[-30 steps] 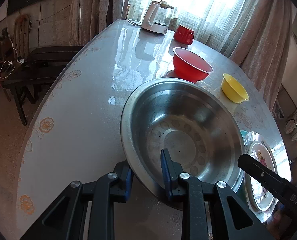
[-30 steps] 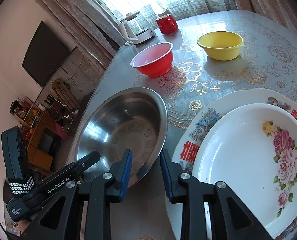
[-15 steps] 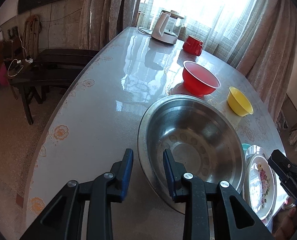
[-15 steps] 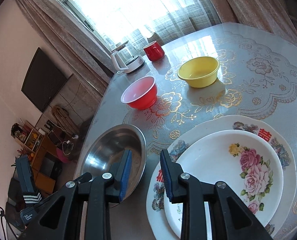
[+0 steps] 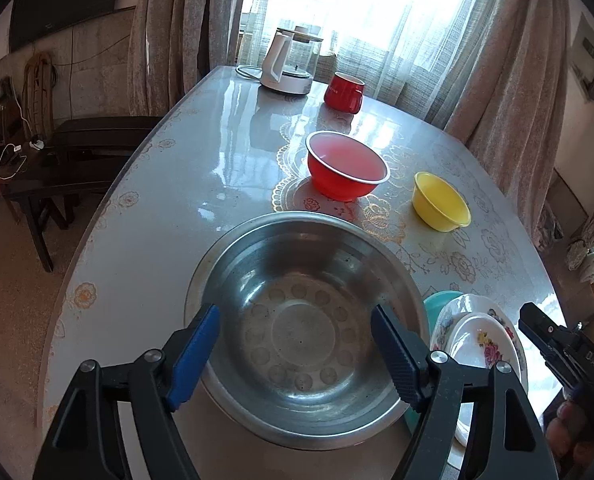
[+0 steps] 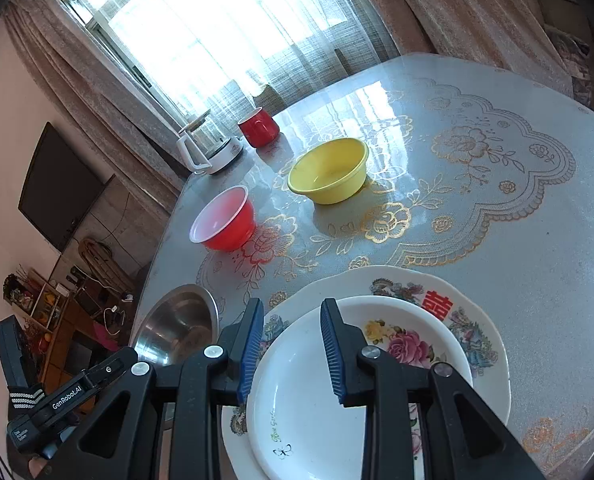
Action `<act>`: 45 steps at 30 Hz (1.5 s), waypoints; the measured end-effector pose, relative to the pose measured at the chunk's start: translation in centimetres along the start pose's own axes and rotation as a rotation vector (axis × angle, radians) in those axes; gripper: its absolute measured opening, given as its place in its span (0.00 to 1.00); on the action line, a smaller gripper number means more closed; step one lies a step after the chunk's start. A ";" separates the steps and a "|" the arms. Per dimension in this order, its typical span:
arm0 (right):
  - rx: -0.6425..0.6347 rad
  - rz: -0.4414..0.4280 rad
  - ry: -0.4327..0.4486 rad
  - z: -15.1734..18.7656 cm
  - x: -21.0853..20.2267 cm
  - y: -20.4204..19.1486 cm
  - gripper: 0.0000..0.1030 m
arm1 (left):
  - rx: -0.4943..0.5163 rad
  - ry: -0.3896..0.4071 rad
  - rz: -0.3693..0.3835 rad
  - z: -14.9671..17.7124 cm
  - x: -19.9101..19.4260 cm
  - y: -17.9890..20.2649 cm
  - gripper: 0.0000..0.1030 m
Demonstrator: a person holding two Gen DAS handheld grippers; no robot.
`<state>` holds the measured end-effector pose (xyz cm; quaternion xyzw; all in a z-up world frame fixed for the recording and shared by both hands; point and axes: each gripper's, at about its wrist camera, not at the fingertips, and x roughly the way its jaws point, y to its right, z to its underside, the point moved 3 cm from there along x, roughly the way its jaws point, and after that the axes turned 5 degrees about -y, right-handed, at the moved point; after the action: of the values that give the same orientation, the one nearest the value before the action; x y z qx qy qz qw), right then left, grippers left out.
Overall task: Organize plates and bowls
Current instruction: 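Lower the steel bowl onto the table and open both tools, then move both tools toward the yellow bowl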
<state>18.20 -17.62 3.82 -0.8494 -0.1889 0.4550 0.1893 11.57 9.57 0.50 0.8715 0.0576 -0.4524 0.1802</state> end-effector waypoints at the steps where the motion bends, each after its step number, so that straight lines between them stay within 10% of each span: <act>1: -0.001 0.009 0.005 -0.2 -0.2 0.3 0.29 | 0.013 -0.003 0.000 -0.1 0.1 0.5 0.77; 18: -0.003 0.169 -0.059 -8.2 2.1 7.1 0.30 | 0.135 -0.077 0.001 -3.8 3.6 8.8 0.81; 45: 0.175 0.055 -0.268 -15.6 15.3 8.5 0.25 | 0.130 -0.129 -0.052 -8.5 8.3 12.0 0.81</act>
<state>40.48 -19.63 -3.12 -0.7662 -0.1489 0.5839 0.2231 26.10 1.03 1.38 0.8487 0.0391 -0.5147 0.1148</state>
